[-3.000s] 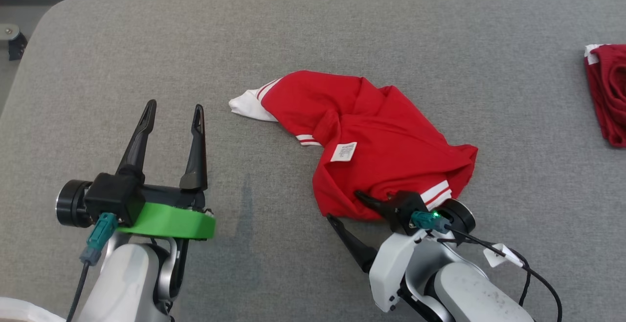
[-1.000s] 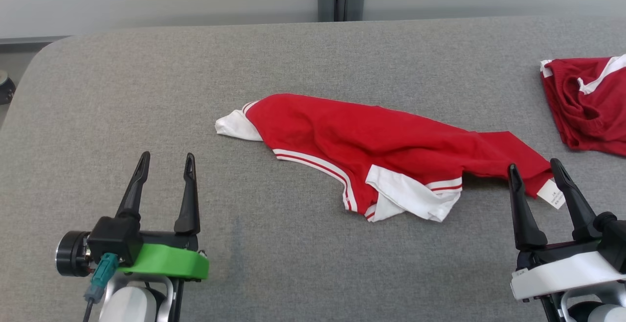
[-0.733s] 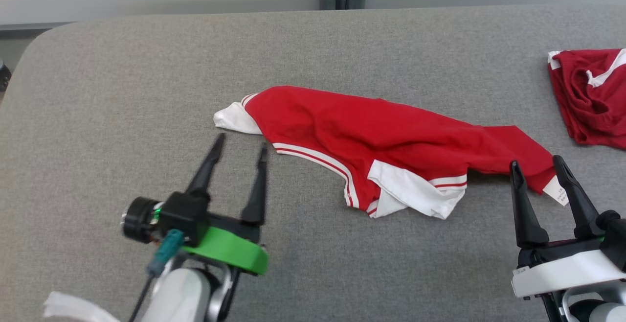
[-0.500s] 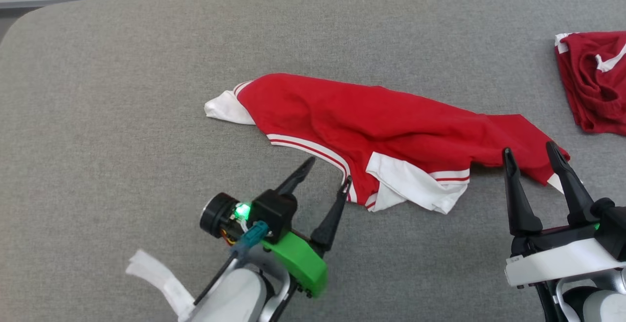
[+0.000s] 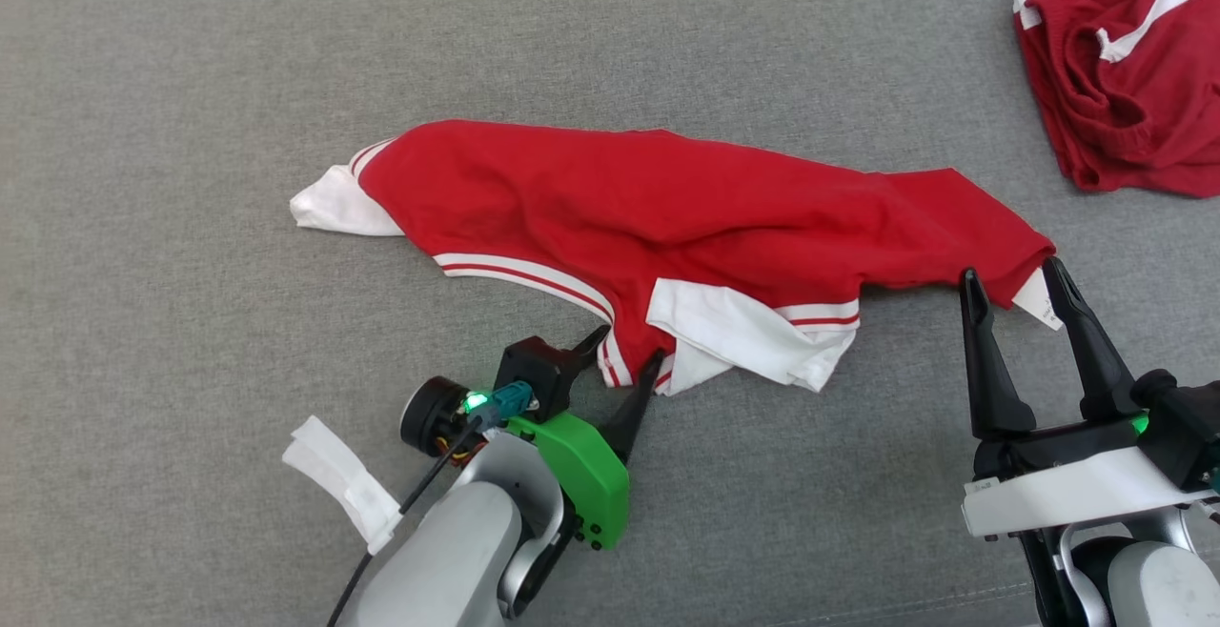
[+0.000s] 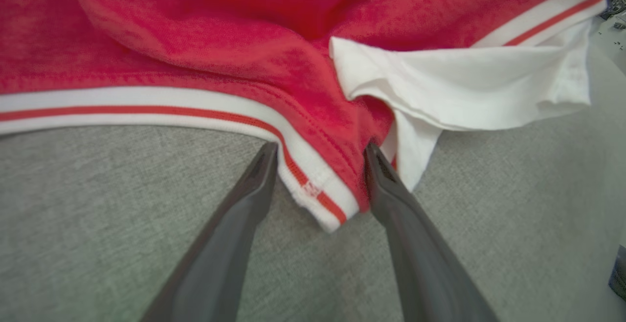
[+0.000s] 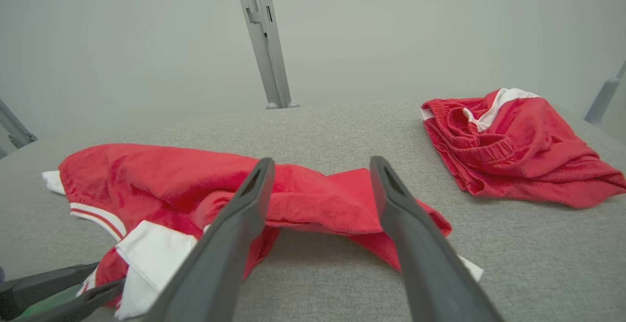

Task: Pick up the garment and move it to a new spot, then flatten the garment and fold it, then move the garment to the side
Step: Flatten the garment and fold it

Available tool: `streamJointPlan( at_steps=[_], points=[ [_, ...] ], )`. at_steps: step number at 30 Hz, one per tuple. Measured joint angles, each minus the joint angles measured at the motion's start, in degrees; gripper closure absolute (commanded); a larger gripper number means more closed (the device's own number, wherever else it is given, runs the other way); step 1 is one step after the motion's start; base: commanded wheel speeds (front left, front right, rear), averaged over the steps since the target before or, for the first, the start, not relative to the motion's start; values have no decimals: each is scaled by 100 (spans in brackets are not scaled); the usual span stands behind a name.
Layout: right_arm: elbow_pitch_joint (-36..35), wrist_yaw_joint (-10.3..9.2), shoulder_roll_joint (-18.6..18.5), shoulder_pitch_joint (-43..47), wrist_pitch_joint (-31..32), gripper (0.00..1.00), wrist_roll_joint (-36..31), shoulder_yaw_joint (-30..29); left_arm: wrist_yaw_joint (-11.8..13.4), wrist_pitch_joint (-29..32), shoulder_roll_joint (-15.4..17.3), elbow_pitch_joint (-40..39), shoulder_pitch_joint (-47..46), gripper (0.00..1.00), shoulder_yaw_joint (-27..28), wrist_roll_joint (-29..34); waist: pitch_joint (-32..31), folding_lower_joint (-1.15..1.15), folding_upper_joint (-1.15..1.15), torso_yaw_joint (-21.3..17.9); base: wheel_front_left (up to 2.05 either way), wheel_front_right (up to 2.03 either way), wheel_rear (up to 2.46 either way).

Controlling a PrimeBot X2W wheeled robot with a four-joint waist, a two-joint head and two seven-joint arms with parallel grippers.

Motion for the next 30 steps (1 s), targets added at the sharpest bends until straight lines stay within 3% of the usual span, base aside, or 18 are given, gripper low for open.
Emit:
streamJointPlan(
  at_steps=[6, 11, 18, 23, 25, 30],
  points=[
    [85, 0, 31, -4, -88, 0, 35, -62, 55, -269, 111, 157, -87, 100, 230, -142, 56, 0, 0, -74, 0, 0, 0],
    [131, 0, 46, -4, -107, 0, 69, -111, 358, -364, 590, -265, 116, 100, 572, -204, -20, 0, 0, 61, 0, 0, 0],
    [140, 0, 54, -4, -88, 0, 97, -137, 792, -202, 1530, -1107, 328, 100, 1285, -342, -114, 0, 0, 315, 0, 0, 0],
    [134, 0, 45, -57, -70, 0, 98, -124, 826, -103, 1887, -1293, 202, 100, 1616, -474, -109, 0, 0, 374, 0, 0, 0],
    [133, 0, 26, -91, -71, 0, 99, -133, 812, -218, 1882, -1290, 119, 0, 1704, -538, -105, 0, 0, 357, 0, 0, 0],
    [102, 0, 12, -103, -73, 0, 97, -132, 910, -843, 1657, -1269, 126, 0, 1926, -688, -163, 0, 0, 313, 0, 0, 0]
  ],
)
